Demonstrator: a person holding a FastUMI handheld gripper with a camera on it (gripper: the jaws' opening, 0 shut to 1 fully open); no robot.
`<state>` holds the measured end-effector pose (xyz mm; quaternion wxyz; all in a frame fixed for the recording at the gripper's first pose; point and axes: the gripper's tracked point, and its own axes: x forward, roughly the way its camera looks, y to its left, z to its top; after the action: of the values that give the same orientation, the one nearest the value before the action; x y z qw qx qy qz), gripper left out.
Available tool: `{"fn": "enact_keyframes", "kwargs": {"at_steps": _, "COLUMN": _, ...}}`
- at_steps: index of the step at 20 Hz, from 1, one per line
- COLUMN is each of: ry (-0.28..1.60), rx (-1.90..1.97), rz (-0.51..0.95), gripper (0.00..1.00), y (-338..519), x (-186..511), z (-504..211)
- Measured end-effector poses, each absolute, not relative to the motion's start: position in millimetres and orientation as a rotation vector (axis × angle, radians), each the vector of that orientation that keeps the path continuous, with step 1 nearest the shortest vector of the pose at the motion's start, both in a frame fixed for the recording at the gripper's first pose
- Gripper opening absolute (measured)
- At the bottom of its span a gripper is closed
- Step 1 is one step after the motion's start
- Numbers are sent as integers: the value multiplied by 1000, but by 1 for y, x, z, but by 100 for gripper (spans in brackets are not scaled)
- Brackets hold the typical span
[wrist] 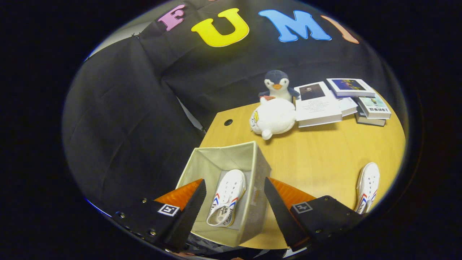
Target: Open the storage box then place both shoes into the box .Put the left shoe in first, then the right shoe, with the right side of both shoes facing outward in a uniform manner.
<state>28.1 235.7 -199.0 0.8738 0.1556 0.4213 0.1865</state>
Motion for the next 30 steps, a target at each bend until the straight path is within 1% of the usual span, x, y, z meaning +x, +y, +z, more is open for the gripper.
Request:
{"fn": "enact_keyframes", "kwargs": {"at_steps": 8, "ry": 863, "rx": 273, "rz": 261, "gripper": 98, "y": 130, "x": 26, "z": -210}}
{"fn": "enact_keyframes", "kwargs": {"at_steps": 19, "ry": 872, "rx": 191, "rz": 69, "gripper": 98, "y": -7, "x": 23, "z": -243}}
{"fn": "enact_keyframes", "kwargs": {"at_steps": 23, "ry": 902, "rx": 183, "rz": 20, "gripper": 98, "y": -43, "x": 18, "z": -264}}
{"fn": "enact_keyframes", "kwargs": {"at_steps": 30, "ry": 1001, "rx": 144, "rz": -14, "gripper": 98, "y": -84, "x": -5, "z": -312}}
